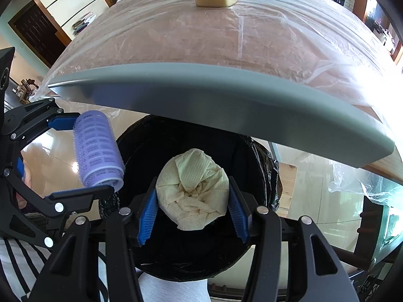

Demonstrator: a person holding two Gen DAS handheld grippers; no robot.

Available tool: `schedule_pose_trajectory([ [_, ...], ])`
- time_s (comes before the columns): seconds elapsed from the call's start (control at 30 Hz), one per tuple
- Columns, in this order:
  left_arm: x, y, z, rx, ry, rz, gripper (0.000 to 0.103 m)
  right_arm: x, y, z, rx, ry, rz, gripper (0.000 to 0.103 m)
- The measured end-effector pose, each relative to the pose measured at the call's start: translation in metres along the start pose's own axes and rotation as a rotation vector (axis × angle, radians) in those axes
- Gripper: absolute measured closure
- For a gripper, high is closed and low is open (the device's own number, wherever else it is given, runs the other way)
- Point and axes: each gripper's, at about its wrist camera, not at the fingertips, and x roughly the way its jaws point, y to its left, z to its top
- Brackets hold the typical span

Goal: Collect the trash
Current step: 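Open both grippers to drop the roller and cloth bundle into the bin, then move both grippers back to the table toward the cardboard box and orange cup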

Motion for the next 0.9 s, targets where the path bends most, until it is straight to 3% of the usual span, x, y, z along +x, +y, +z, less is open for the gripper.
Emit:
schedule_pose_trajectory([
  [0.07,-0.002,-0.001,0.000,0.006,-0.013,-0.018,0.022,0.000,0.000,0.000,0.004,0.003,0.001,0.052],
  [0.17,-0.005,0.000,0.000,0.014,-0.022,-0.024,0.018,-0.002,-0.002,-0.001,0.029,-0.007,0.001,0.031],
  [0.2,-0.005,0.001,0.000,0.012,-0.020,-0.030,0.014,-0.003,-0.003,-0.002,0.038,-0.014,0.004,0.029],
  [0.5,-0.007,0.008,-0.002,-0.005,-0.009,-0.059,0.010,-0.012,-0.010,-0.001,0.088,-0.027,0.027,0.022],
  [0.73,-0.006,0.012,-0.001,-0.061,0.032,-0.151,0.010,-0.012,-0.007,0.002,0.081,-0.020,0.044,0.017],
  [0.9,-0.041,0.016,-0.005,-0.089,-0.047,-0.147,0.010,-0.051,-0.003,-0.004,0.067,-0.108,0.038,0.014],
])
